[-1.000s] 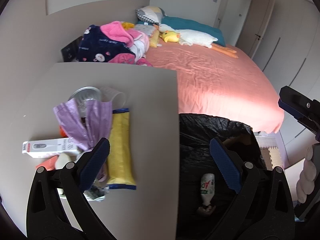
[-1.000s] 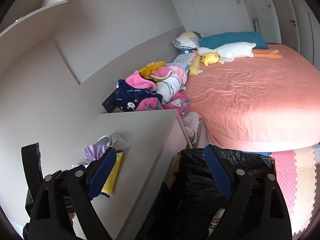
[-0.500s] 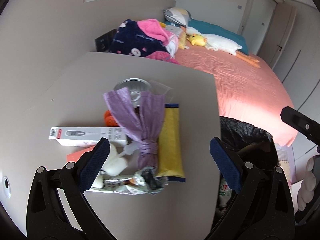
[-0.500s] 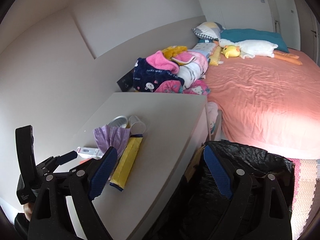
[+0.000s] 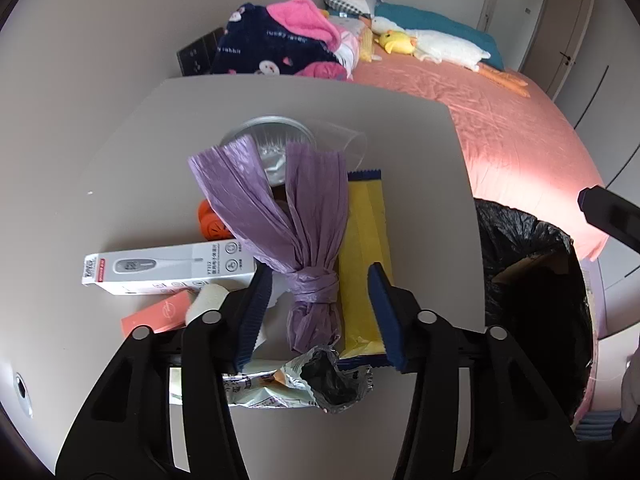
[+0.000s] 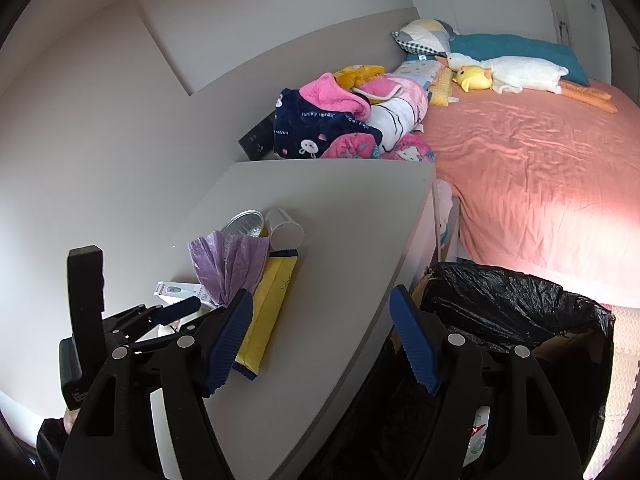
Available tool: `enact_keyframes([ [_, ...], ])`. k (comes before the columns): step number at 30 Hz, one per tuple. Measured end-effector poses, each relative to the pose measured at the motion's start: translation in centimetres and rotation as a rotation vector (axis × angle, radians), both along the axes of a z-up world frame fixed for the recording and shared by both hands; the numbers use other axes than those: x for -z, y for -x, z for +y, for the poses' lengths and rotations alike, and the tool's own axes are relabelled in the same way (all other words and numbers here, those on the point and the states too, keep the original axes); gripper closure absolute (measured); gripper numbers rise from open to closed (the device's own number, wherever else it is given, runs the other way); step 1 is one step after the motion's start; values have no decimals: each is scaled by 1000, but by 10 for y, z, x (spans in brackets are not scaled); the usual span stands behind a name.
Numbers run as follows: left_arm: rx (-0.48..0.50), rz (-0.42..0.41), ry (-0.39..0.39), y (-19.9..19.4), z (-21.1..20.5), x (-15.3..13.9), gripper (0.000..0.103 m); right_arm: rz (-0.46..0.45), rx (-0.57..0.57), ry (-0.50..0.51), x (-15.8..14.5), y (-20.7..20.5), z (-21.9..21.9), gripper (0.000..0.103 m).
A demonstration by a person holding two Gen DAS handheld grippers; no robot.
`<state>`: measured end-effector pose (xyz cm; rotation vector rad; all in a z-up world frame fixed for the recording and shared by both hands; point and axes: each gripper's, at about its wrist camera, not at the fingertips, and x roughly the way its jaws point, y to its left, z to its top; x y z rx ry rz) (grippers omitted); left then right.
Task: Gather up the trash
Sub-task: 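Move both grippers back over the table toward the purple bag, then grasp the purple tied bag with the left gripper while the right gripper grasps the yellow wrapper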
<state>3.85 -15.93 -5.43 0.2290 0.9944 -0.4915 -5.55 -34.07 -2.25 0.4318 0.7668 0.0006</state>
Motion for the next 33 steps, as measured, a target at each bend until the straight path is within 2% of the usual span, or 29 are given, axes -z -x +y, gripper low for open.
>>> enact_keyframes([
  [5, 6, 33, -20, -7, -3, 12, 70, 14, 2, -7, 6, -6, -1, 30],
  [10, 10, 50, -24, -10, -4, 20, 70, 22, -6, -7, 9, -11, 1, 30],
  [17, 10, 64, -8, -14, -1, 28, 82, 40, -24, -4, 13, -20, 8, 30],
  [20, -11, 49, 27, -16, 4, 23, 86, 48, -34, -1, 15, -24, 13, 30],
  [25, -40, -2, 85, -19, 16, 3, 87, 63, -54, -2, 21, -34, 19, 30],
  [33, -67, -67, 95, -27, 30, -23, 87, 103, -103, -12, 34, -56, 36, 31],
])
